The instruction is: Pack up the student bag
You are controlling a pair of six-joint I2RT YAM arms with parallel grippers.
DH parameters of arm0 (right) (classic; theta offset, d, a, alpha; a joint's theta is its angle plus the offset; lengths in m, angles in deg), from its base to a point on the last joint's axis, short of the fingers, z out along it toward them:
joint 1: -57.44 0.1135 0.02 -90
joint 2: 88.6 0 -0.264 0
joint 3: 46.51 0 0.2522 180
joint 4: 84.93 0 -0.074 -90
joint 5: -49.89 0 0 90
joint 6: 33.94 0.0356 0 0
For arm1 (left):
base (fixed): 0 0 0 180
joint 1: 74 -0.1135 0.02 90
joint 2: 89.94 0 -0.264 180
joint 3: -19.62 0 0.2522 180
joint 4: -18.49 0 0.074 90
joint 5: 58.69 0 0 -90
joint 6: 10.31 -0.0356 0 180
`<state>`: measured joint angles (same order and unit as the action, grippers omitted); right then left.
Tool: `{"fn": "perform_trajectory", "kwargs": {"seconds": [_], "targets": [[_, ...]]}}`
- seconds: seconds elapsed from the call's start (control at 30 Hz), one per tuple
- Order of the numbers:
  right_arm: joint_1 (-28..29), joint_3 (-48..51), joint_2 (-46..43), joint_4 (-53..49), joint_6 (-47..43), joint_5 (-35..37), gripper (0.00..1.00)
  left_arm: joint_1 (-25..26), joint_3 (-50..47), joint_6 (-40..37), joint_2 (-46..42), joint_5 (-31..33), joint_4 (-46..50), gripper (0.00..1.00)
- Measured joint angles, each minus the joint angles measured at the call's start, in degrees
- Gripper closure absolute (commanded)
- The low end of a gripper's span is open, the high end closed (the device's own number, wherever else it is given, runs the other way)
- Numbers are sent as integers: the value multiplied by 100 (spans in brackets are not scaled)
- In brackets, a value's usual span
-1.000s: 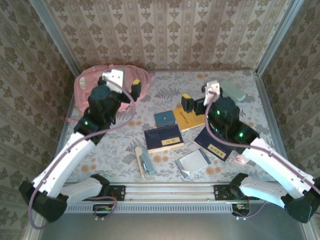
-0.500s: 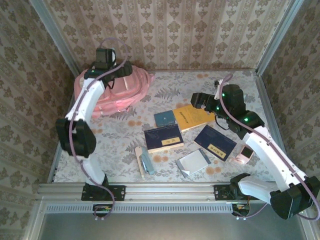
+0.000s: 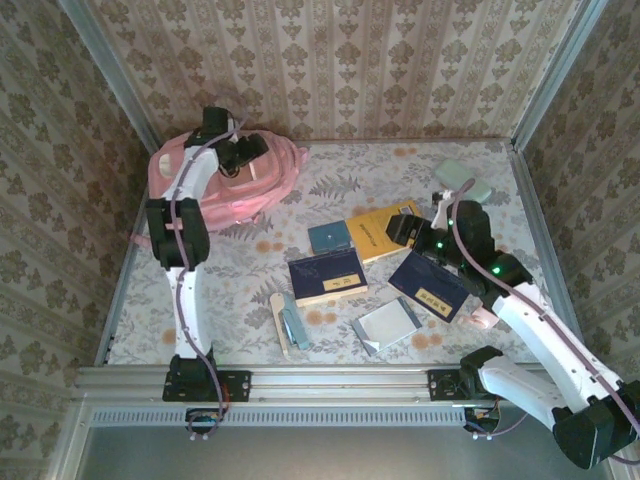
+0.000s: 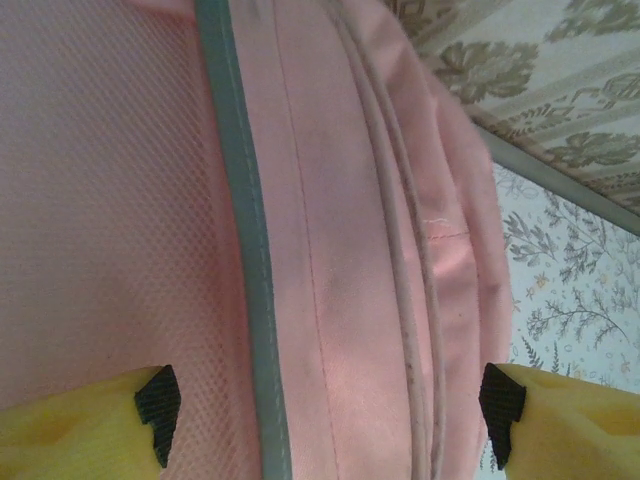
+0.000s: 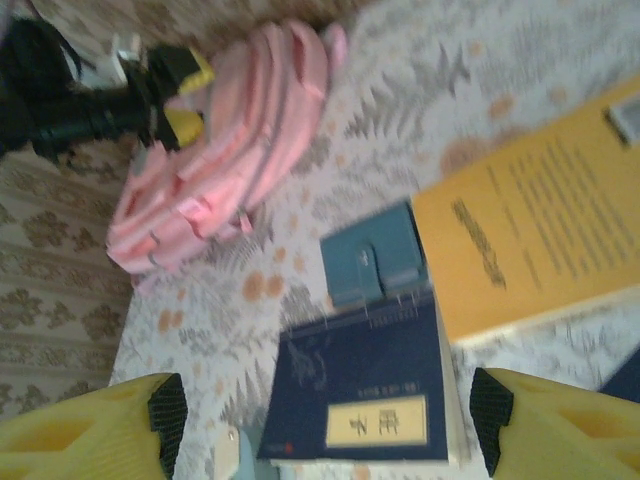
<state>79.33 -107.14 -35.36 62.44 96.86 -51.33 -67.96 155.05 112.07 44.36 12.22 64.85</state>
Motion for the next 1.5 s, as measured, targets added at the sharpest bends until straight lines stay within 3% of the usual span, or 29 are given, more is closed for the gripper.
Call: {"fn": "perform_trajectory", "kwargs": {"seconds": [0.37,0.47,0.57,0.63,0.8,0.93,1.07,1.33,1.5], "targets": [[614,431,190,15,444,-37,47,17,219,514,339,-476,-428,41],[822,435,295,72,487,-37,55,17,278,562,452,-568,-494,56],[929,433,350,94,507,-24,63,0,525,658,673,-719,-494,87],[977,433,354,90,505,11,64,-22,664,715,826,-905,-479,100],[1093,389,354,37,433,72,58,-7,920,647,938,-1152,-310,100],[1154,238,387,-107,356,201,67,20,1113,282,922,-1178,-7,100],[1154,223,404,-199,245,332,69,151,1346,-289,826,-1121,535,100],[1154,85,673,-304,-9,350,65,787,1462,-1375,37,-929,1617,100],[1196,-225,990,-249,-345,308,61,1082,1460,-1394,-531,-1067,1753,100]]}}
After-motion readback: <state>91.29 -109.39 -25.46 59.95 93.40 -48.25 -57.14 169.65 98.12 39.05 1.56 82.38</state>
